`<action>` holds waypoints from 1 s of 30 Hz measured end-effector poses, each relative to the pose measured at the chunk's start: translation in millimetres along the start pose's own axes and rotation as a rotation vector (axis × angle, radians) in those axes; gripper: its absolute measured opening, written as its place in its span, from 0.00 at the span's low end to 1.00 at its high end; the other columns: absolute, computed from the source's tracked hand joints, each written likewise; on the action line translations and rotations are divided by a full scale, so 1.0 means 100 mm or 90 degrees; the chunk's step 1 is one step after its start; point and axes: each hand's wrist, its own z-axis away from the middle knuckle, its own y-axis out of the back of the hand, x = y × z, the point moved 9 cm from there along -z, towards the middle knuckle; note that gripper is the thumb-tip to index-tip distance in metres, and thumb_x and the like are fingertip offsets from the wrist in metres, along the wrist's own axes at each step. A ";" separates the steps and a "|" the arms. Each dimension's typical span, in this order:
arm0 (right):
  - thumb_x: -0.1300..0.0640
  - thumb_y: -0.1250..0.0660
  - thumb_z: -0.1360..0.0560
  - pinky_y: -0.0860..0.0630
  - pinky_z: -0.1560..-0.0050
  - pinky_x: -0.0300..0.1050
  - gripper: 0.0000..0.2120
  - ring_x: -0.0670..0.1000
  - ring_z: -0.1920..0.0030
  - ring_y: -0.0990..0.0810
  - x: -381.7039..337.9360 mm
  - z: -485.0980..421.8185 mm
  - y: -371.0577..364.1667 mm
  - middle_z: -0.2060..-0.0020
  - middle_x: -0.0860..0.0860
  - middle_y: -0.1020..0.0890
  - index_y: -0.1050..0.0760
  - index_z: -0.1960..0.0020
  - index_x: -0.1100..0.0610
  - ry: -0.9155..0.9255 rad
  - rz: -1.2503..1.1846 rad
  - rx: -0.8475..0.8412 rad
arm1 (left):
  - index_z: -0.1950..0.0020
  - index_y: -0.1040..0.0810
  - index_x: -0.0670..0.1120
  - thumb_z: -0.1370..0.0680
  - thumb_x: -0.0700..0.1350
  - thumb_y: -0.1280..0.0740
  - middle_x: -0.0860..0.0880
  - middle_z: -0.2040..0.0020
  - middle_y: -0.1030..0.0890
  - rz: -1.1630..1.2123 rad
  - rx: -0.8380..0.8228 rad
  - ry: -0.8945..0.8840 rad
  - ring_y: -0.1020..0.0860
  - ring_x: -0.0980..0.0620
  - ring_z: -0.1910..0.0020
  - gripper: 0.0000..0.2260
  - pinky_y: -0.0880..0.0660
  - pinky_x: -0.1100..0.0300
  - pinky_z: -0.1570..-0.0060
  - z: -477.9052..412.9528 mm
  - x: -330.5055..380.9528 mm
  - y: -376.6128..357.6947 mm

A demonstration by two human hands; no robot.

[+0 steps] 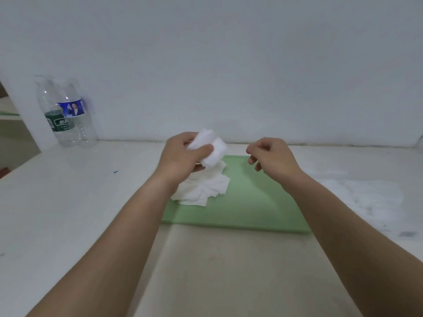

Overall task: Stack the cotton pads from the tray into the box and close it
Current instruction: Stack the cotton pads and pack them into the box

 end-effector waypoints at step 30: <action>0.64 0.34 0.23 0.20 0.62 0.44 0.03 0.51 0.67 0.22 0.10 0.14 -0.39 0.66 0.56 0.20 0.21 0.52 0.63 -0.126 -0.366 -0.068 | 0.48 0.19 0.50 0.23 0.41 0.28 0.48 0.49 0.16 0.049 0.128 0.010 0.16 0.50 0.51 0.06 0.17 0.59 0.58 0.13 -0.40 0.36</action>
